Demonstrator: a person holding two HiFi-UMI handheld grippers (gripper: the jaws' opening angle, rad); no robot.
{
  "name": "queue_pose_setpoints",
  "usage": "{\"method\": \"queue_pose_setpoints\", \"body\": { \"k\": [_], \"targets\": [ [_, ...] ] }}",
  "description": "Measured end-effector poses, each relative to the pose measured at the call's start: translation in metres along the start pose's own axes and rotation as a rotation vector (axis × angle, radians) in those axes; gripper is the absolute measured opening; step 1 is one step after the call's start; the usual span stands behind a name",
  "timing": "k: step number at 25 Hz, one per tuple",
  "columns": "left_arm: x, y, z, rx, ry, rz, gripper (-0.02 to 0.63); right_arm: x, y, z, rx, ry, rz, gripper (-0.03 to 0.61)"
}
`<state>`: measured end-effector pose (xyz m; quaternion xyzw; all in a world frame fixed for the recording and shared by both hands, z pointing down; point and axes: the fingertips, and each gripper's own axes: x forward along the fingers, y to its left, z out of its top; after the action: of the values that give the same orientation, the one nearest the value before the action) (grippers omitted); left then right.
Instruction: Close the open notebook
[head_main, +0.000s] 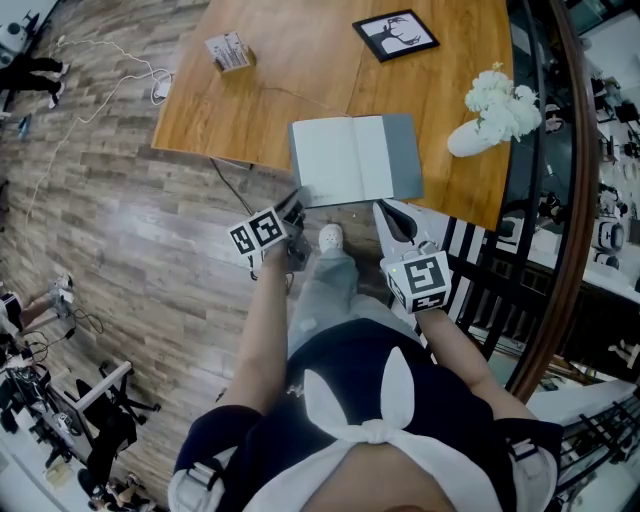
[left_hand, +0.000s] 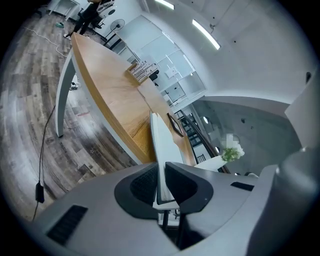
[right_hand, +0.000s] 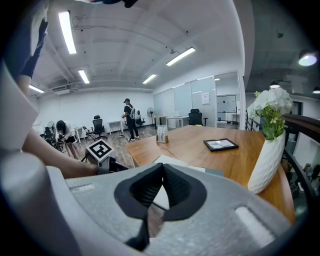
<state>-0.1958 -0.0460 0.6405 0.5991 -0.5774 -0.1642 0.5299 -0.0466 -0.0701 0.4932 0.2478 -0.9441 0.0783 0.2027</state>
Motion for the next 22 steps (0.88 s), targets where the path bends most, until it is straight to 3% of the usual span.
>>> {"method": "queue_pose_setpoints", "body": {
  "k": [22],
  "targets": [
    [-0.009,-0.046,0.021,0.213,0.022,0.099,0.058,-0.018,-0.016,0.001,-0.006,-0.02,-0.044,-0.002]
  ]
}}
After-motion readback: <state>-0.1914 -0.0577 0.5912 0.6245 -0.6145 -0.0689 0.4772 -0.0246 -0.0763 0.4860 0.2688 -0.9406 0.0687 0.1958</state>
